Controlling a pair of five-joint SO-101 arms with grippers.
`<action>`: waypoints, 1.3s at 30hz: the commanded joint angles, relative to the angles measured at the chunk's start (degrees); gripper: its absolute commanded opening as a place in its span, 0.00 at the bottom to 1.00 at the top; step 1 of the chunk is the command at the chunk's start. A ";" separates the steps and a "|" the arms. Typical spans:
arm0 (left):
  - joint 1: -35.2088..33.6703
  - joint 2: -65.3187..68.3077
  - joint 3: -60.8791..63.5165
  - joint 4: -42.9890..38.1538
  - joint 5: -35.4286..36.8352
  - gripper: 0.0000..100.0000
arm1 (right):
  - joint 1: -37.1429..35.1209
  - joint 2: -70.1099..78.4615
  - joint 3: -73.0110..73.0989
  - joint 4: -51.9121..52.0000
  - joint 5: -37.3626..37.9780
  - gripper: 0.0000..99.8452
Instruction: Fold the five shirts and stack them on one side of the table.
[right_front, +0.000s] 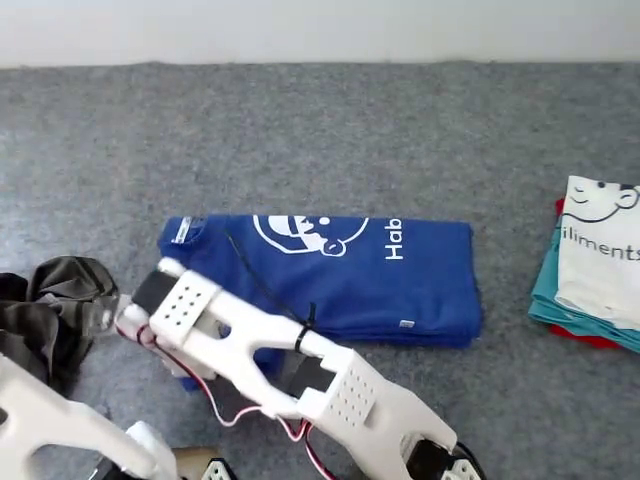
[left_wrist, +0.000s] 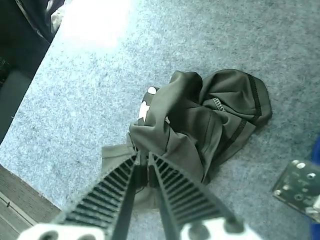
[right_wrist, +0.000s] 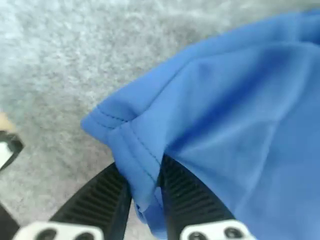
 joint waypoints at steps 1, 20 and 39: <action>-0.09 -1.05 -0.31 0.62 -0.35 0.02 | 3.30 -0.75 -10.20 3.56 0.09 0.01; 0.18 -0.88 -0.31 0.70 -0.35 0.02 | 21.93 4.97 -14.42 -4.62 7.03 0.20; 0.18 -1.32 2.51 0.88 -0.35 0.02 | 16.40 7.16 -31.65 3.65 0.44 0.02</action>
